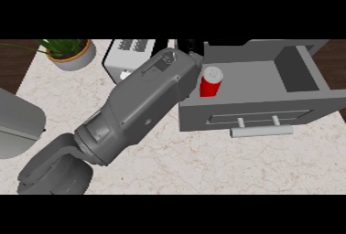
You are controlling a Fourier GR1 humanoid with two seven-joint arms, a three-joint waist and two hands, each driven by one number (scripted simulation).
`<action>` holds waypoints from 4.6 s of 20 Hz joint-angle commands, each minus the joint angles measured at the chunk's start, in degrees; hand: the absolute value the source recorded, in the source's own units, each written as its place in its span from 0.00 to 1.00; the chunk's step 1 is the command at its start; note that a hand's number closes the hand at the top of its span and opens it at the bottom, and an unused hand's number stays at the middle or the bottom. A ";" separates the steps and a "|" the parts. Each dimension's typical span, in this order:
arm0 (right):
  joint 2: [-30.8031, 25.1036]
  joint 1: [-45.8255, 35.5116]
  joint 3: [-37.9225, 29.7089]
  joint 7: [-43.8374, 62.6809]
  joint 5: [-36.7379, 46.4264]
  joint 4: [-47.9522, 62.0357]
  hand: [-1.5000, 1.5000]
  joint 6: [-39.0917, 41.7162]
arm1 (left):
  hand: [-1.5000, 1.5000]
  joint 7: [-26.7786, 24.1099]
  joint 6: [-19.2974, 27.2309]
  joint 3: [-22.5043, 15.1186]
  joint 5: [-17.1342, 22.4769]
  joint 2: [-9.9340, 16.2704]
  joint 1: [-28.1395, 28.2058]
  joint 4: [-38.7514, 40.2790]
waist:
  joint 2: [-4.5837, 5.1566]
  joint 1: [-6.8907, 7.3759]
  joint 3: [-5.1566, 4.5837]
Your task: Pick up the can, place it into the drawer and close the drawer
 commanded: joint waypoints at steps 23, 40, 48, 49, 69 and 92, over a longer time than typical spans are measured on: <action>-0.76 -30.37 35.39 -9.59 64.05 36.50 0.00 -19.27 | 0.00 7.49 0.39 0.62 -2.35 5.81 0.26 -4.99 | -1.12 5.74 -0.07; -0.48 -46.44 33.86 -15.12 78.73 81.23 0.00 -42.53 | 0.00 16.02 3.89 -0.29 -7.30 15.95 10.09 -22.81 | -1.05 6.07 -0.01; -0.41 -54.06 30.49 -14.02 83.27 98.08 0.00 -55.03 | 0.00 18.90 3.00 -0.01 -9.24 20.84 12.62 -28.52 | -0.72 6.41 0.02; -1.17 -55.91 29.50 -14.36 83.07 100.14 0.00 -55.61 | 0.00 17.22 3.27 -0.19 -9.77 20.54 14.91 -28.66 | -0.50 6.83 0.02; -6.58 -75.31 22.50 -14.63 84.15 121.70 0.00 -67.76 | 0.00 21.61 5.14 0.47 -13.30 24.70 19.89 -38.81 | 0.34 8.98 0.05; -4.71 -84.20 0.11 -29.92 60.43 125.64 0.00 -50.25 | 0.00 25.88 4.30 1.42 -13.97 28.01 21.86 -44.70 | 0.98 9.52 0.20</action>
